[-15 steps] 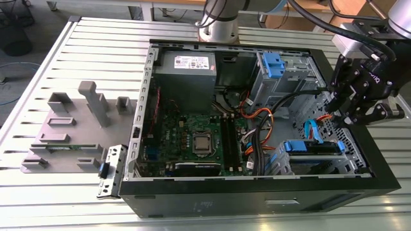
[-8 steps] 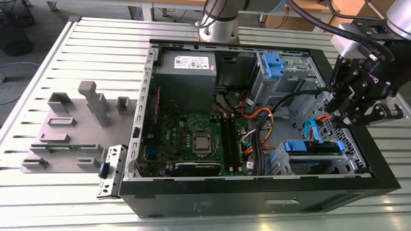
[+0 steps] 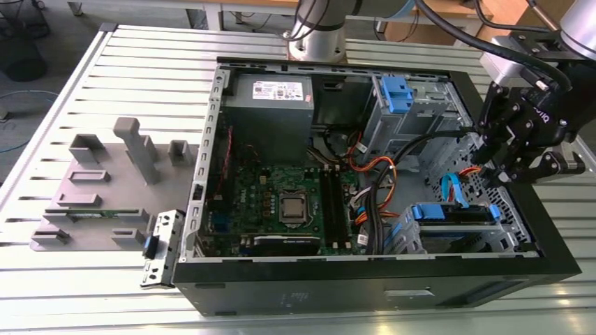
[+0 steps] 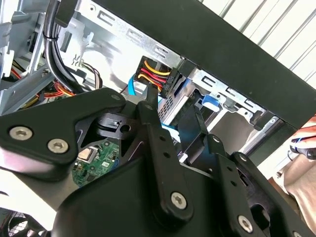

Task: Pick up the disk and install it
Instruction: 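Insert the second disk wire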

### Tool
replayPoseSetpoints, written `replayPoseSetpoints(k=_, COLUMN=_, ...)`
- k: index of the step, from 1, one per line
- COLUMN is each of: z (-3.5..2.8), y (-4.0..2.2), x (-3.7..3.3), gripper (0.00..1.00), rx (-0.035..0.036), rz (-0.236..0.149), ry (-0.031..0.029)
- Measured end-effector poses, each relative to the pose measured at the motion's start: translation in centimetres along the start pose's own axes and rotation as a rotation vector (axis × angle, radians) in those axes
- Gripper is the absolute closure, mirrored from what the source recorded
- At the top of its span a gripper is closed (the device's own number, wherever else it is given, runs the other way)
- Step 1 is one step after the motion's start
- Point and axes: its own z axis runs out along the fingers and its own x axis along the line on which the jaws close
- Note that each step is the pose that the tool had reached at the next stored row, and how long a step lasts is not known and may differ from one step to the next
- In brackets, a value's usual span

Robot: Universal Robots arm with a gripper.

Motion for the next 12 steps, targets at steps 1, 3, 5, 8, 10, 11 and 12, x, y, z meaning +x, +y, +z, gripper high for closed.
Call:
replayPoseSetpoints(k=1, z=0.00, y=0.00, x=0.00, gripper=0.56, rx=0.0000, rz=0.000, ry=0.0000)
replayPoseSetpoints(k=3, z=0.04, y=-0.22, x=0.01, gripper=0.56, rx=-0.0001, rz=0.000, ry=-0.0003)
replayPoseSetpoints(k=5, z=0.08, y=-0.74, x=0.00, gripper=0.56, rx=-0.0003, rz=0.000, ry=-0.0001)
replayPoseSetpoints(k=8, z=0.16, y=-1.25, x=0.01, gripper=0.56, rx=-0.0004, rz=0.000, ry=0.0000)
replayPoseSetpoints(k=10, z=0.28, y=-1.43, x=0.00, gripper=0.56, rx=-0.0005, rz=0.000, ry=-0.0002)
replayPoseSetpoints(k=11, z=0.39, y=-1.43, x=0.00, gripper=0.56, rx=-0.0005, rz=0.000, ry=-0.0001)
replayPoseSetpoints(k=12, z=0.49, y=-1.43, x=0.00, gripper=0.56, rx=-0.0004, rz=0.000, ry=0.0002)
